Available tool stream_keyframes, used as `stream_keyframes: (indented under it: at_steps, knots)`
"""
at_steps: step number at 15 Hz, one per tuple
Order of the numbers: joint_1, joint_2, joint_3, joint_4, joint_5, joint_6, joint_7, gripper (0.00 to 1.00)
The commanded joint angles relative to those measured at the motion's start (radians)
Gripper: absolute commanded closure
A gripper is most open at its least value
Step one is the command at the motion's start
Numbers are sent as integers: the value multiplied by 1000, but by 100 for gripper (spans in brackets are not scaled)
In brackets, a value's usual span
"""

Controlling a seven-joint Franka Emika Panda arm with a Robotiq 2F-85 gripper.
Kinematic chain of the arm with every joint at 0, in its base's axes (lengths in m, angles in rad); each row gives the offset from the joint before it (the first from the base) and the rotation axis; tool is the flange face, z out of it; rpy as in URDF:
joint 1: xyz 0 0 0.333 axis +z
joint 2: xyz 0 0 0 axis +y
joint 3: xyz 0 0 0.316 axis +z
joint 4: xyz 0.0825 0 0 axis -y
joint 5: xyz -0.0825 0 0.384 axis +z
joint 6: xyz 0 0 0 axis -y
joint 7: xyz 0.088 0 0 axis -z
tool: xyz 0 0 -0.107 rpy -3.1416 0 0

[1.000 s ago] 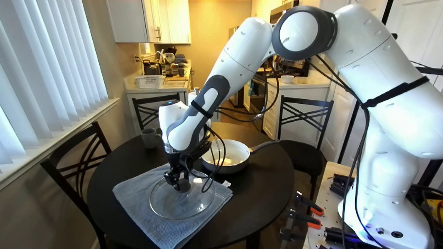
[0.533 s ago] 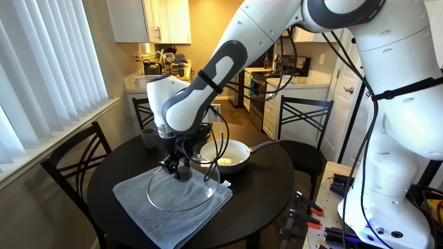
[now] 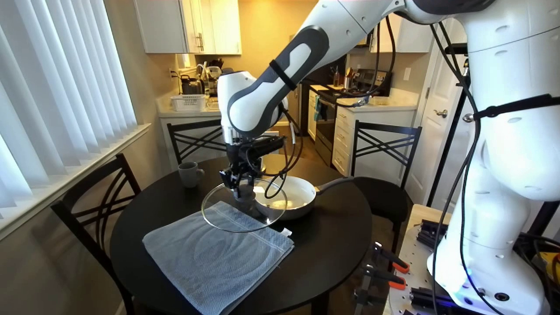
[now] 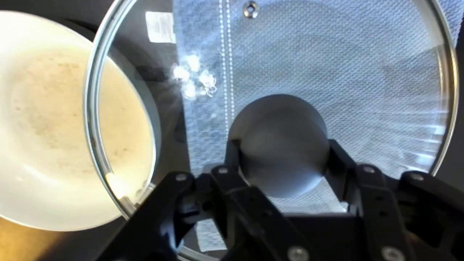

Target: Put the lid on the pot

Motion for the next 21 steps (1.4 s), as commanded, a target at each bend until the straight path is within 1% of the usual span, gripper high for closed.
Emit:
stream_keyframes:
  at_steps: [1, 3, 7, 12, 16, 18, 21]
  knots:
    - [-110, -110, 5, -122, 107, 37, -91, 67]
    - [-152, -118, -12, -146, 135, 45, -100, 67]
    - [-203, -103, -47, -147, 142, 30, -77, 67]
    - [-228, -95, -107, -124, 112, 19, -25, 67]
    - [-244, -81, -158, -85, 96, -30, 35, 67]
    - [-247, -58, -169, -53, 94, -51, 52, 67]
    - [-251, -7, -166, -1, 114, -59, 56, 67]
